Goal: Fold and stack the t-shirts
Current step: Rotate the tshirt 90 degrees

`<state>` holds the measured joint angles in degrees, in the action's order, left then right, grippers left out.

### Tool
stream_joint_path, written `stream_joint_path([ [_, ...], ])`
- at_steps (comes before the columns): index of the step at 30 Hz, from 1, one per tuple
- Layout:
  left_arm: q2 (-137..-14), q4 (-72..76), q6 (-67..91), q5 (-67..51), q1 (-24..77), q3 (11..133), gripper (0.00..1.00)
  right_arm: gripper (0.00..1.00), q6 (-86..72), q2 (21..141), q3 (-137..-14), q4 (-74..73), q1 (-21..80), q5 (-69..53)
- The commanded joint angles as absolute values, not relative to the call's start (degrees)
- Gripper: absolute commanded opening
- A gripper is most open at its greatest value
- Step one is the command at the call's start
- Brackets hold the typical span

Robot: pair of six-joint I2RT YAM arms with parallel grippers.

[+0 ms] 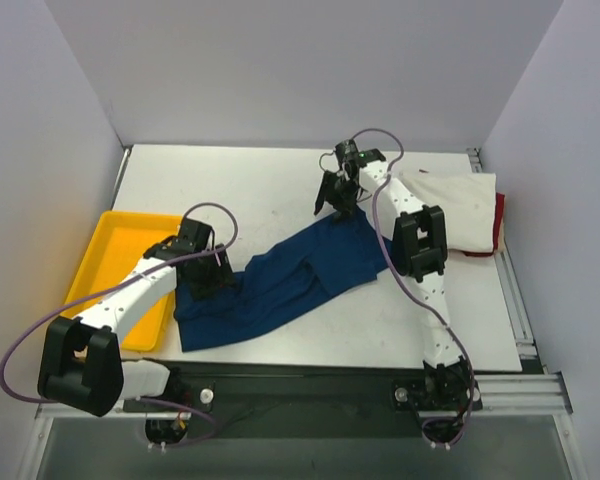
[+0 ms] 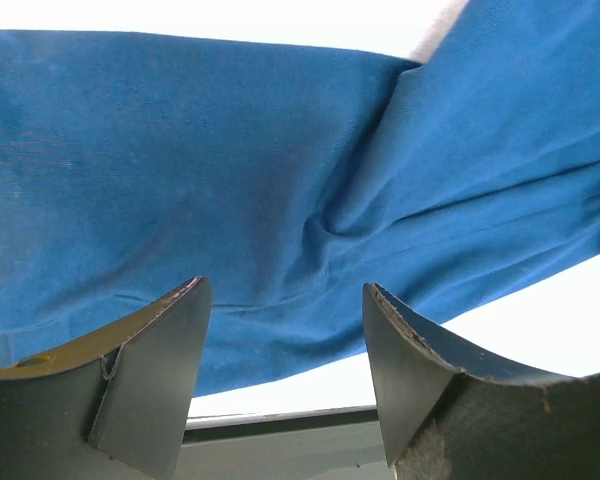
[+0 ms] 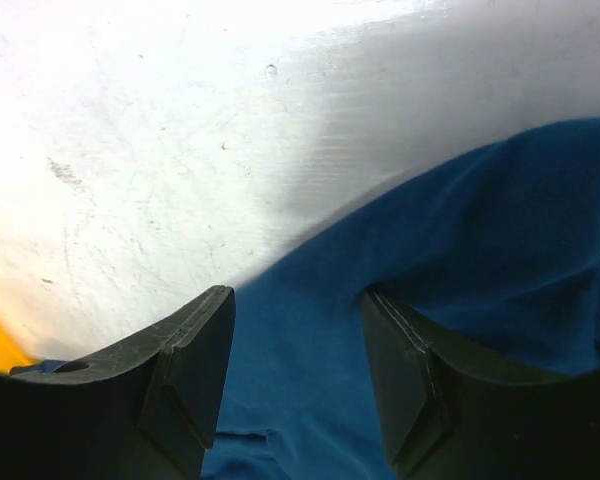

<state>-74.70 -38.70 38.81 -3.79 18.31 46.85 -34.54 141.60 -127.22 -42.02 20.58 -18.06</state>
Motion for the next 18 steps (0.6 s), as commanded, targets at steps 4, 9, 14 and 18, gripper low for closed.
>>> stream_joint_path([
  [4, -71.1, -39.0, 38.9, -3.9, 18.5, 46.5, 0.73, 0.54, -31.6, 128.2, -121.4, -42.5, 20.0, -17.2],
  [9, -72.4, -37.5, 37.8, -6.4, 18.6, 45.1, 0.73, 0.54, -31.4, 119.5, -105.4, -42.2, 20.6, -19.7],
  [14, -75.2, -36.1, 37.5, -8.2, 18.6, 44.1, 0.73, 0.53, -32.3, 115.3, -93.0, -40.0, 21.8, -20.5],
  [18, -77.4, -35.1, 37.2, -8.7, 18.6, 43.9, 0.72, 0.51, -34.1, 117.7, -89.2, -39.2, 21.8, -19.0],
])
